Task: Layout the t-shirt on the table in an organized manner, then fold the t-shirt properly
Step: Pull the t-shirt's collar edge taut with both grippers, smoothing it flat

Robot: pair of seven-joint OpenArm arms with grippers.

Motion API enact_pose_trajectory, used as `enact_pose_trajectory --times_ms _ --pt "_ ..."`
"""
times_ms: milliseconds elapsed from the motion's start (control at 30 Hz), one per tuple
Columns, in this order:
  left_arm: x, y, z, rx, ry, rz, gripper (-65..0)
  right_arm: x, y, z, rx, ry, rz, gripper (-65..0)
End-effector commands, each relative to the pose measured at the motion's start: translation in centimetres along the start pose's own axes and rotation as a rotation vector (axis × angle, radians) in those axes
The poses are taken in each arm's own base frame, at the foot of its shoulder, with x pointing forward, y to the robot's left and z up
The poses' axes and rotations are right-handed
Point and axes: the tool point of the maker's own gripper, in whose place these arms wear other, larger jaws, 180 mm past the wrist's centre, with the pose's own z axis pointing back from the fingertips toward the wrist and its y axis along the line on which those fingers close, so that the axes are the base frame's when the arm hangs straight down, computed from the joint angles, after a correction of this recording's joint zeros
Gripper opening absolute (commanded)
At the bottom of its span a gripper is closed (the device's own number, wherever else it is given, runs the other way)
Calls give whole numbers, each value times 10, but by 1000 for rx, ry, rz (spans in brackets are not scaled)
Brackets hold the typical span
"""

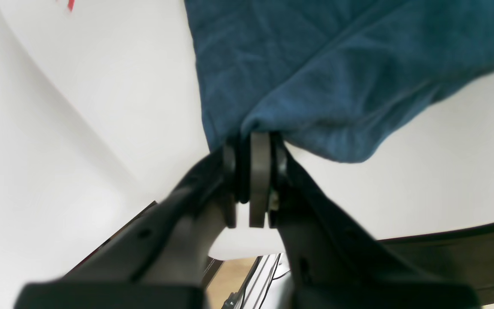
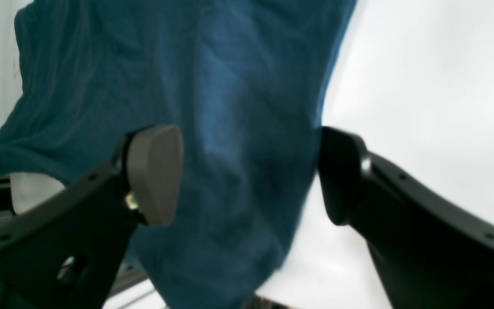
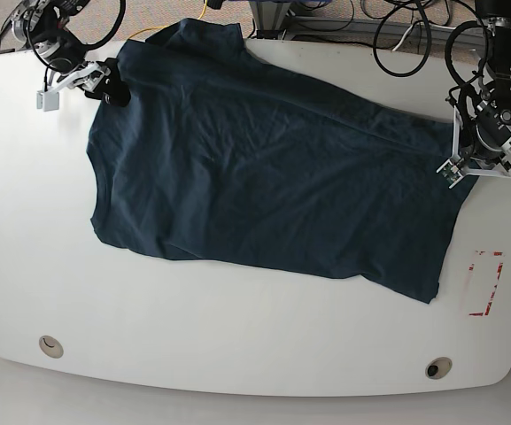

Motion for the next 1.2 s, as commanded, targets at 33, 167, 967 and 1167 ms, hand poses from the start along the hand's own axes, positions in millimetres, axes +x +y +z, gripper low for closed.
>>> enact_pose_trajectory --times_ms 33,167,967,1167 --pt "2 12 5 38 -5 -4 -650 -35 -19 15 -102 158 1 -176" --pt "2 13 5 39 -6 -5 -650 -38 -20 20 -114 167 10 -176" --pt "1 11 5 34 -4 -5 -650 -54 13 -10 -7 246 56 -217" --pt "1 11 5 34 -3 -5 -650 -59 11 -8 -12 258 50 -472"
